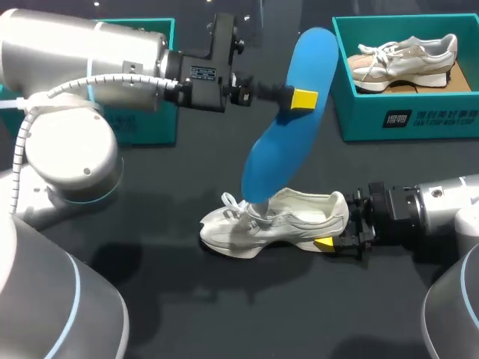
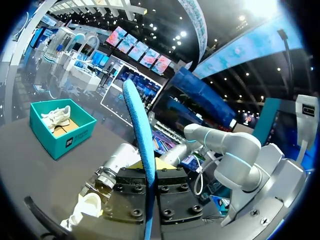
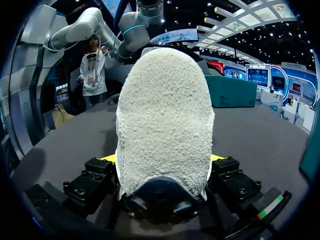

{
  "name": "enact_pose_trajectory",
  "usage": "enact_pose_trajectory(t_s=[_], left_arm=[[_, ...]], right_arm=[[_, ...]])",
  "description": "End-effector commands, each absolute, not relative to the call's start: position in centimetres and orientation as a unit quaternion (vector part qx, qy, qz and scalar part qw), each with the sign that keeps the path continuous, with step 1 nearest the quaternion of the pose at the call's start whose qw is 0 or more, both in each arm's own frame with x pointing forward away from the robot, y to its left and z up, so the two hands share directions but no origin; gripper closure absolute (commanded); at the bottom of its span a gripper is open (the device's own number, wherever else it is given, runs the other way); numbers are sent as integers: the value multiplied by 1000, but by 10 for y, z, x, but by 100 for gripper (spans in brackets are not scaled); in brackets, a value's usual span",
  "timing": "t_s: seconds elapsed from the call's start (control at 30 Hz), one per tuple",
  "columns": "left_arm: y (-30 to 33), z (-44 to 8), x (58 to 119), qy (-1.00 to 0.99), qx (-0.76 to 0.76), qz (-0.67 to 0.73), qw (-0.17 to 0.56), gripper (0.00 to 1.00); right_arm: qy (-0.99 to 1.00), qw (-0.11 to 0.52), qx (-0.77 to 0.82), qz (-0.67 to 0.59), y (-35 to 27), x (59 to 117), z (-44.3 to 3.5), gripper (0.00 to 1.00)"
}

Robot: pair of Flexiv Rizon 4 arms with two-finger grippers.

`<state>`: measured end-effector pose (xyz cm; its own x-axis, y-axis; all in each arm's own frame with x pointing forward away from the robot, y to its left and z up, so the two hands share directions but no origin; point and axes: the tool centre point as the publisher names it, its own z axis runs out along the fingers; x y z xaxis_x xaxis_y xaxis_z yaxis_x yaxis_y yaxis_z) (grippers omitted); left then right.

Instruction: Take the shoe out of the shoebox, open the shoe tongue, remove and reinsert the insole, then place the shoe into the shoebox

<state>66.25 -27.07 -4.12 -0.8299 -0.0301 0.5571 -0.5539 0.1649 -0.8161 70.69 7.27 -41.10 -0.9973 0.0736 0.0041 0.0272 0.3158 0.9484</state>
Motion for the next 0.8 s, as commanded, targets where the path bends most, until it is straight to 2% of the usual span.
enact_pose_trajectory(t_s=[0.03, 0.8], left_arm=[[-265, -42, 654, -722, 199, 628, 210, 100], [-231, -25, 626, -711, 188, 651, 189, 100]], right_arm=[[812, 20, 31, 583, 74, 707, -411, 100], [812, 20, 31, 583, 74, 707, -411, 100]])
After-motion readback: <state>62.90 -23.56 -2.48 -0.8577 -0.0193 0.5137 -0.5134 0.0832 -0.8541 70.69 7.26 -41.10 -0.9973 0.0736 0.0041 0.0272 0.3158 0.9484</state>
